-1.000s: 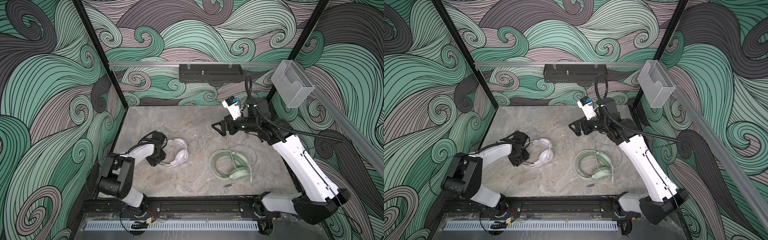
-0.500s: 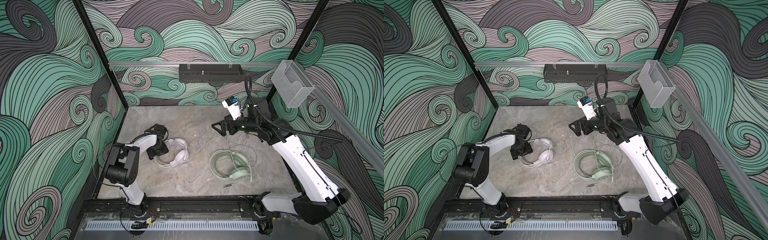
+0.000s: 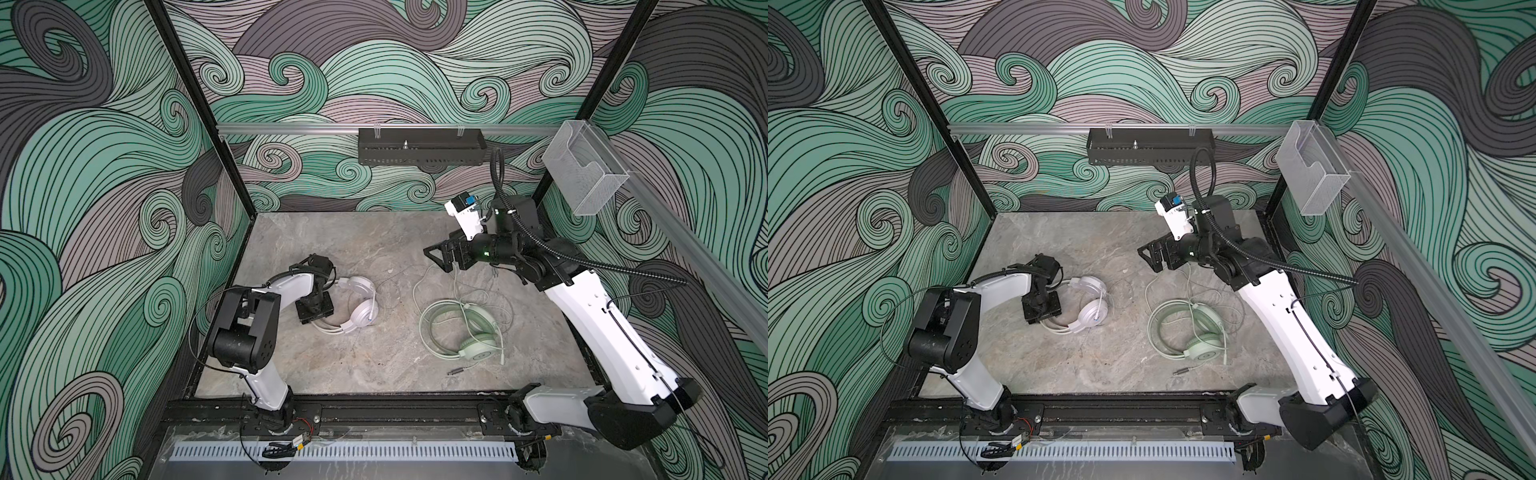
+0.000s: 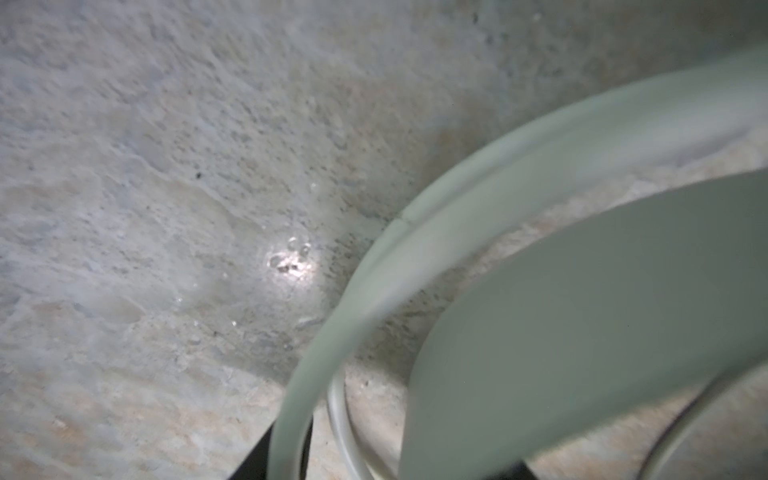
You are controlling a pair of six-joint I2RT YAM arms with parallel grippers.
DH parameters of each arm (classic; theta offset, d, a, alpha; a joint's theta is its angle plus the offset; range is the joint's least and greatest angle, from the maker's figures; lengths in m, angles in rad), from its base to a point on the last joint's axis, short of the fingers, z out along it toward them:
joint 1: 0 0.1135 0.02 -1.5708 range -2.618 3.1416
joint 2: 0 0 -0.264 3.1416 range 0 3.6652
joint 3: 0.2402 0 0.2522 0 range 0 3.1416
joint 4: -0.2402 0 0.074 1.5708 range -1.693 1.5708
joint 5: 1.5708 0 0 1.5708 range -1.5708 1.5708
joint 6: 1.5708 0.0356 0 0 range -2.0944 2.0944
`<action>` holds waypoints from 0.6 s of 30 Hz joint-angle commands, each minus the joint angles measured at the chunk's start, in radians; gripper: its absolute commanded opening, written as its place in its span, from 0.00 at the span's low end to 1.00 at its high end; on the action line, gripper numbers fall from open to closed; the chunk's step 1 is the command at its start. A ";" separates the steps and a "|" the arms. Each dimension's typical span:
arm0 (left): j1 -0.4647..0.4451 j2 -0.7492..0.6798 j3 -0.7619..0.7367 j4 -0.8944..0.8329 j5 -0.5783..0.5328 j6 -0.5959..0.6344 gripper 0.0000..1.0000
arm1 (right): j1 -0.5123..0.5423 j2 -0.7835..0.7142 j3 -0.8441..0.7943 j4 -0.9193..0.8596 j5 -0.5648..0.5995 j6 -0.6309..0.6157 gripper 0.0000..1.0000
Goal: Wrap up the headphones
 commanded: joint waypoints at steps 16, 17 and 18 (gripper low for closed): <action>0.011 0.005 0.029 0.029 0.054 0.018 0.06 | -0.017 -0.046 -0.036 -0.015 0.048 -0.006 0.99; 0.010 -0.004 0.042 0.020 0.051 0.021 0.03 | -0.018 -0.045 -0.042 -0.016 0.048 -0.007 0.99; 0.008 -0.012 0.059 0.009 0.046 0.022 0.00 | -0.020 -0.047 -0.048 -0.014 0.051 -0.007 0.99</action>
